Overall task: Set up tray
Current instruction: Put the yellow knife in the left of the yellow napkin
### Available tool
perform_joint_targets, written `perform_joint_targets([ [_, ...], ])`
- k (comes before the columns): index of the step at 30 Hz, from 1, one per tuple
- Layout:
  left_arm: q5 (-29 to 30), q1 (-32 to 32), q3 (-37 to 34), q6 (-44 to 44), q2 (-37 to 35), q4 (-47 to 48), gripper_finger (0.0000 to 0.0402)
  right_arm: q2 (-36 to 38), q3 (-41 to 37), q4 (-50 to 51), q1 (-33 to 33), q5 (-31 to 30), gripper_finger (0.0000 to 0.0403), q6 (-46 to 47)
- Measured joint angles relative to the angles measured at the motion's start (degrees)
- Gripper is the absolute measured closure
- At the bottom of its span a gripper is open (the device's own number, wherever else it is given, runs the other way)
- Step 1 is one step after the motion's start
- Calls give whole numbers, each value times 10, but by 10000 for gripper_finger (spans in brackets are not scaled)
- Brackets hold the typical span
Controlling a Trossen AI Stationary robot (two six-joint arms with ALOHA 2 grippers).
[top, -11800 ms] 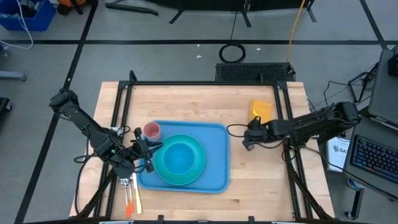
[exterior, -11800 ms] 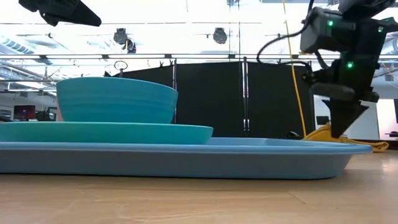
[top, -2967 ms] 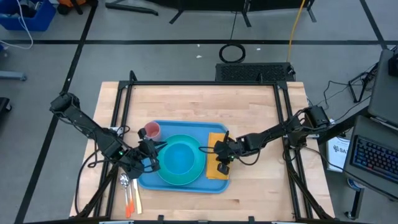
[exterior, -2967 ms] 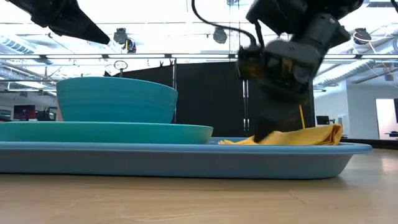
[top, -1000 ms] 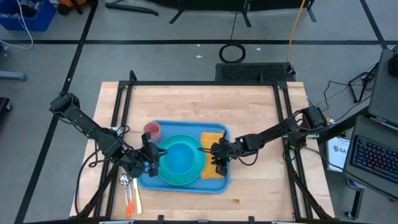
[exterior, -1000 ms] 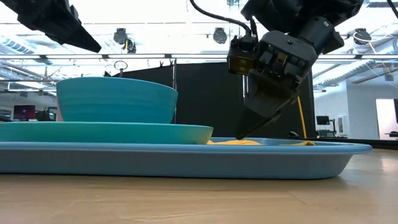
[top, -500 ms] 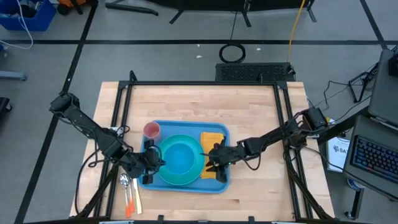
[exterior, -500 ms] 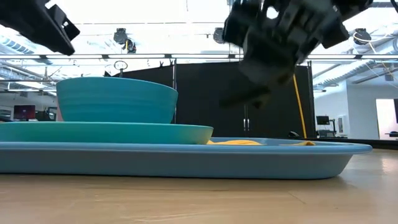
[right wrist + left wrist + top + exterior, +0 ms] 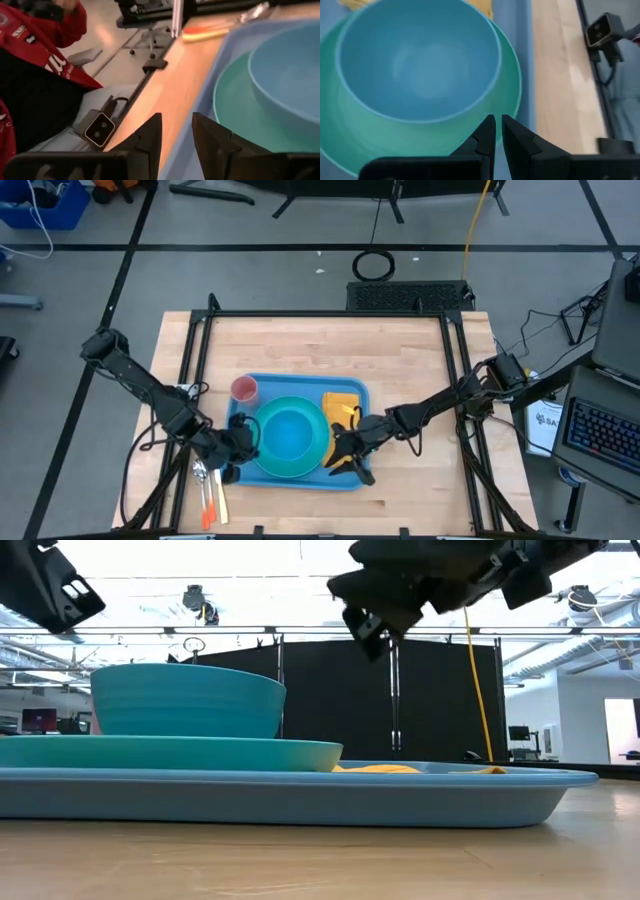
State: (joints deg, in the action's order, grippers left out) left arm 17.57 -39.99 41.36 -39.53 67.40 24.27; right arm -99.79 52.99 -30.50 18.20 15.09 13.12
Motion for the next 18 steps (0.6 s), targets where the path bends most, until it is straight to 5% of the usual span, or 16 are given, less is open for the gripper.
perform_joint_targets([
  [5,-18,-21,0,-48,0,1,364,0,0,5,-1,1,311,-22],
  [13,-144,-44,0,-175,0,4,364,0,0,-3,-13,0,312,-35],
  [18,-136,-71,0,-249,0,6,364,0,0,-13,-26,-3,313,-96],
])
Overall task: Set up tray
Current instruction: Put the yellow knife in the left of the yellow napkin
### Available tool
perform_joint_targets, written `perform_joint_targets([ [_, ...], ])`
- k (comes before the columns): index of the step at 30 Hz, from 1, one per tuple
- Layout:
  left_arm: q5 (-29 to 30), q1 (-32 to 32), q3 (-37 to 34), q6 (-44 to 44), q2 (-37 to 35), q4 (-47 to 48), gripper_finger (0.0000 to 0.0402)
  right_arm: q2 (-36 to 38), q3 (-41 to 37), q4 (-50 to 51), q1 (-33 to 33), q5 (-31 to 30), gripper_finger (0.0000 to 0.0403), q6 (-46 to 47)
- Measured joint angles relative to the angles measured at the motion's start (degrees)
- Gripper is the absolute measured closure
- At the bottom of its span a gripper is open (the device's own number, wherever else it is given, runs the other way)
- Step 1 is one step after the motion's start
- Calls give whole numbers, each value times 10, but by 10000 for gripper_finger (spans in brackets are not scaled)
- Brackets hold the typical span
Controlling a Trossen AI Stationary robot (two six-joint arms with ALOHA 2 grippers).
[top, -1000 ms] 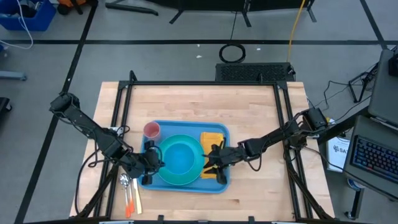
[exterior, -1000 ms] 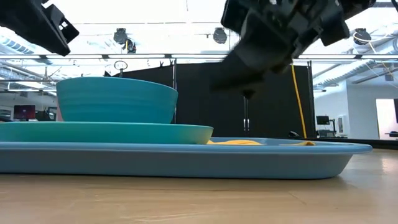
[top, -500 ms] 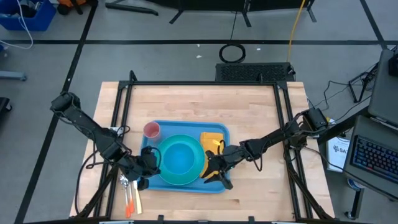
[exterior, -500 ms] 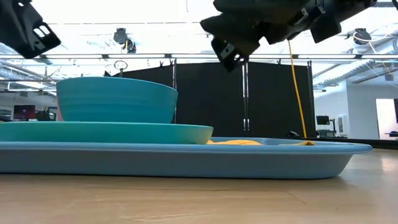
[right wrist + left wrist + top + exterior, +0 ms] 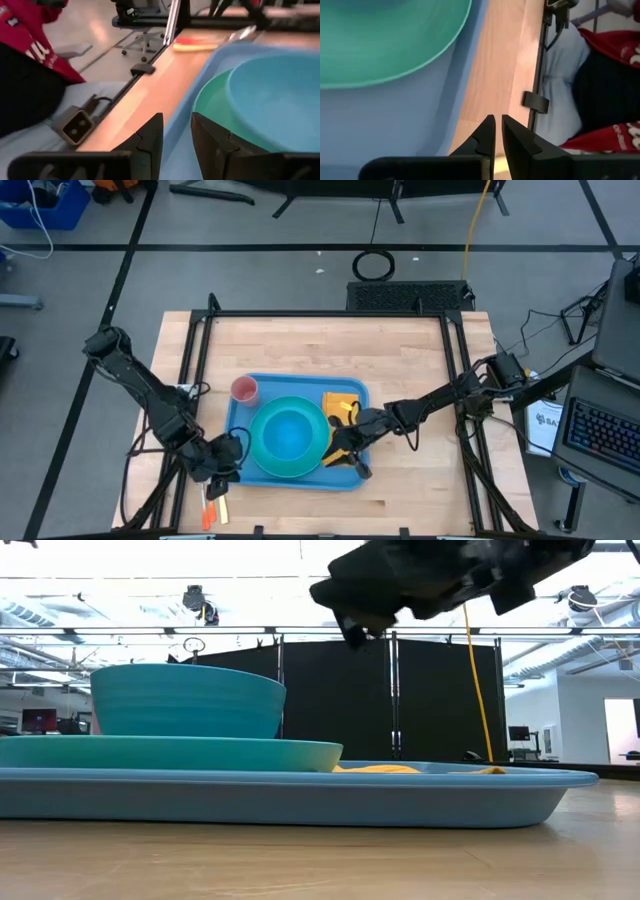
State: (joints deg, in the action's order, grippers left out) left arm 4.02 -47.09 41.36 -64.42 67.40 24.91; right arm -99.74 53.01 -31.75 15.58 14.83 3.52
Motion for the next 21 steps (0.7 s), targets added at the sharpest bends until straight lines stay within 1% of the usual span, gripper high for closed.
perform_joint_targets([
  [4,24,-23,0,-66,0,6,364,19,0,-1,-21,-7,314,-90],
  [8,68,-47,0,-128,0,6,364,54,0,12,-45,-67,315,-147],
  [11,91,-60,0,-176,0,6,364,86,0,19,-64,-111,315,-182],
  [15,128,-79,0,-235,0,5,364,123,0,22,-87,-149,315,-194],
  [19,162,-94,0,-297,0,5,364,154,0,49,-114,-152,315,-188],
  [21,179,-99,0,-329,2,5,364,164,0,62,-123,-162,315,-182],
])
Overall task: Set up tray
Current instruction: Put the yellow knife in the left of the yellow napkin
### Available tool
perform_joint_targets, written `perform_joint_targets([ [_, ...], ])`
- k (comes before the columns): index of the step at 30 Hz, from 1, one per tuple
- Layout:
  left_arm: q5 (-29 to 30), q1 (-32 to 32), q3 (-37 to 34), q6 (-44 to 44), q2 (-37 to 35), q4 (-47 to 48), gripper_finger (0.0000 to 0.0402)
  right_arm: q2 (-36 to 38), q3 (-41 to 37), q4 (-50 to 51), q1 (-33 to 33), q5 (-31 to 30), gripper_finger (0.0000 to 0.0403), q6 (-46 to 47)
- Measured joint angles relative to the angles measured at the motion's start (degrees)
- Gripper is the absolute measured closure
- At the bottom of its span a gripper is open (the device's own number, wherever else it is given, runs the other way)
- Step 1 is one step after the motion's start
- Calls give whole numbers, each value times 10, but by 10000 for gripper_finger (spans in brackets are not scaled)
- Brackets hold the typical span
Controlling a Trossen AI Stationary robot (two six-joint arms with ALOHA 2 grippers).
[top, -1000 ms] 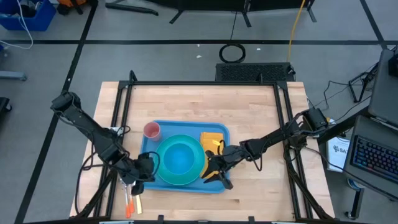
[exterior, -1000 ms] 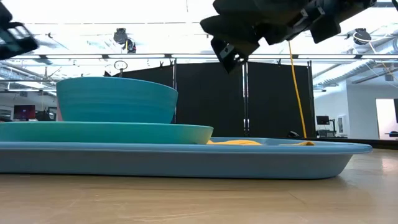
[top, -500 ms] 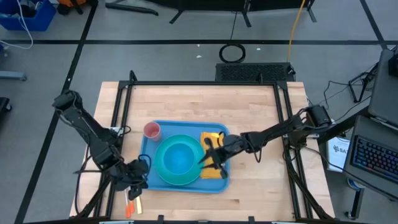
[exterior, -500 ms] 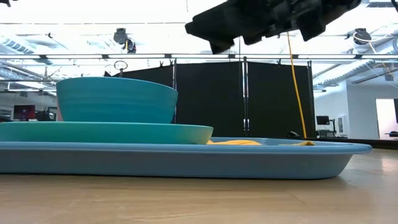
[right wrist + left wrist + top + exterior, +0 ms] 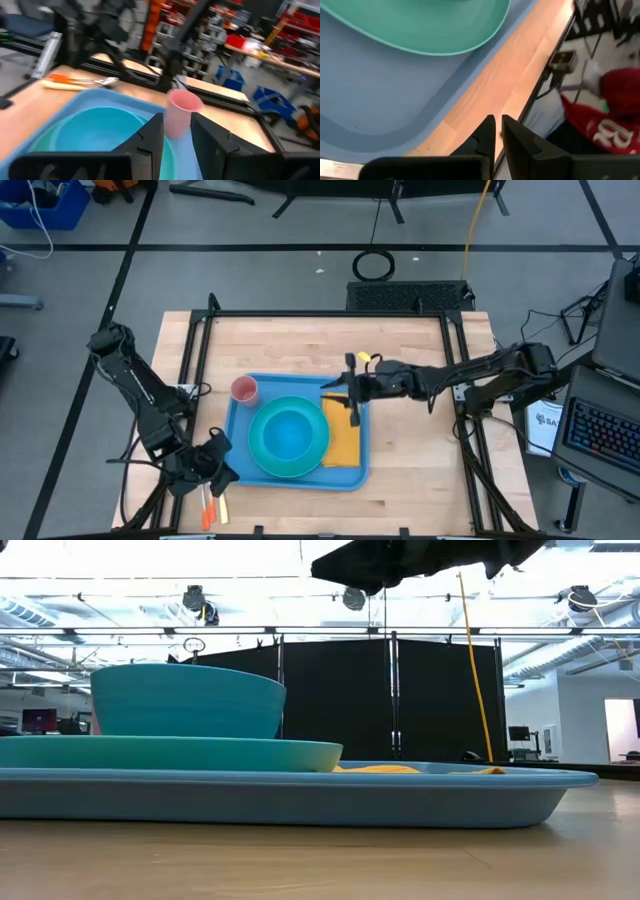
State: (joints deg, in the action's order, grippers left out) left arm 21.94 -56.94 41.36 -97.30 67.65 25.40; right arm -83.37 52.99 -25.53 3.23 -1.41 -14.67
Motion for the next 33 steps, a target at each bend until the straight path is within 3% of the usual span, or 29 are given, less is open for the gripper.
perform_joint_targets([
  [4,5,-7,0,-63,26,-1,364,13,0,20,-9,-2,314,-10],
  [8,-28,-9,0,-164,73,-6,364,14,0,26,-10,-1,314,-10],
  [17,-45,-12,14,-256,151,-48,365,14,0,37,7,0,314,-9],
  [25,-44,-30,69,-308,156,59,395,14,0,47,18,0,314,-10],
  [30,-129,-52,89,-424,156,133,398,14,0,58,18,0,314,3],
  [33,-128,-60,88,-438,156,145,392,14,0,61,18,0,314,3],
])
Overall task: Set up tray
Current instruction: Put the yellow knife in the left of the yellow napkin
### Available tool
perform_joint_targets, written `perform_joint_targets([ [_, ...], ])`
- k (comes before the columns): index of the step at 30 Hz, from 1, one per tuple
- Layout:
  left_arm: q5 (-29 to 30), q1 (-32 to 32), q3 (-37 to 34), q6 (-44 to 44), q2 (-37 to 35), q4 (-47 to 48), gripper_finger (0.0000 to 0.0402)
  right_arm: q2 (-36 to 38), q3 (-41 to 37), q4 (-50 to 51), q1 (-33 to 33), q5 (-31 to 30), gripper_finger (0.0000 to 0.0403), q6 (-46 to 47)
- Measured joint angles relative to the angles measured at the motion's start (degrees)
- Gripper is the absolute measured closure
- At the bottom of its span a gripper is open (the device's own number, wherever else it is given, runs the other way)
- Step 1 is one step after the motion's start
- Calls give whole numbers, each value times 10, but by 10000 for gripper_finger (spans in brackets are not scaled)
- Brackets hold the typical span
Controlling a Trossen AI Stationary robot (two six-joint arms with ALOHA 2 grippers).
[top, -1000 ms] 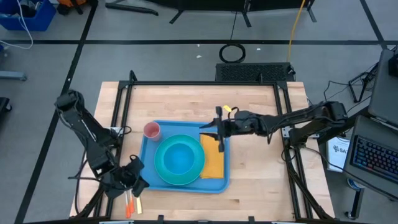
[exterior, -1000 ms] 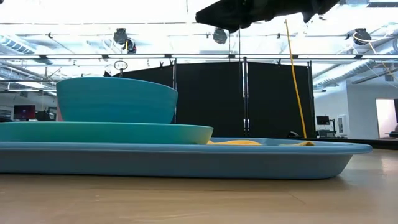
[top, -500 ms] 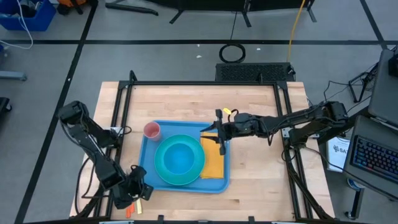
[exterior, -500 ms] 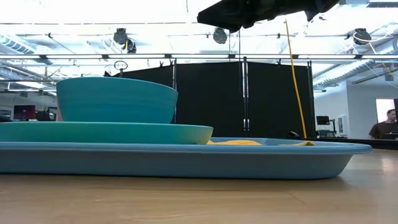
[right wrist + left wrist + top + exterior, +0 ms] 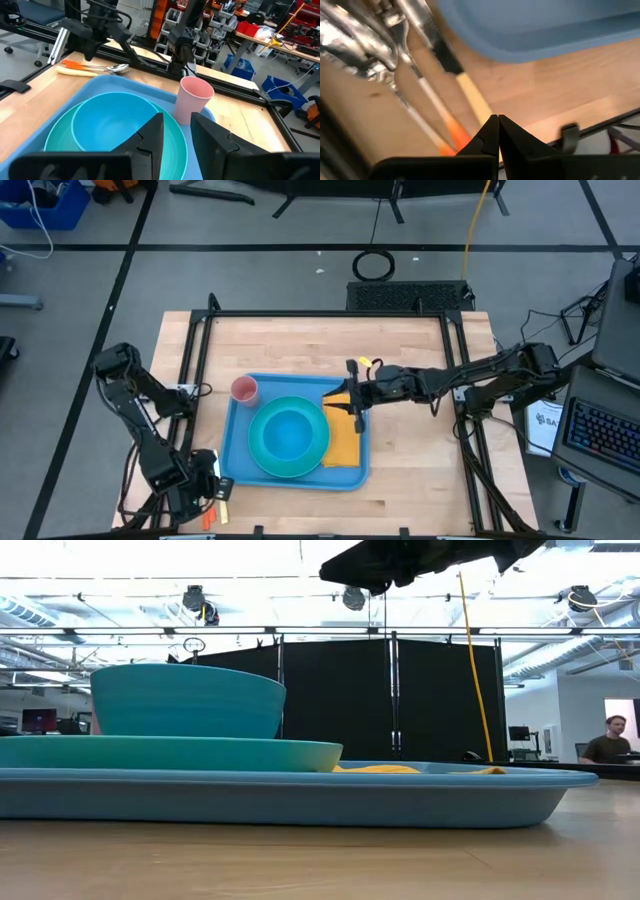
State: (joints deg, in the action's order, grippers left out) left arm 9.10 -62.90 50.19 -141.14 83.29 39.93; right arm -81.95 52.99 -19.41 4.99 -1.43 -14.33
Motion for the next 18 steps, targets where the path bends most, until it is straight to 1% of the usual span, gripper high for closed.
perform_joint_targets([
  [2,12,2,0,6,0,3,392,0,0,6,0,0,314,0],
  [5,14,1,0,19,5,18,398,0,0,8,0,0,314,1],
  [7,22,-6,-1,18,9,19,394,0,0,9,0,0,314,1],
  [12,102,-14,0,1,7,15,368,0,0,11,0,0,314,16],
  [13,107,-13,-1,2,7,12,365,0,0,11,0,0,314,16],
  [15,100,-13,0,7,8,4,359,0,0,11,0,0,314,17],
  [18,58,-13,0,-29,19,2,350,0,0,11,0,0,314,17],
])
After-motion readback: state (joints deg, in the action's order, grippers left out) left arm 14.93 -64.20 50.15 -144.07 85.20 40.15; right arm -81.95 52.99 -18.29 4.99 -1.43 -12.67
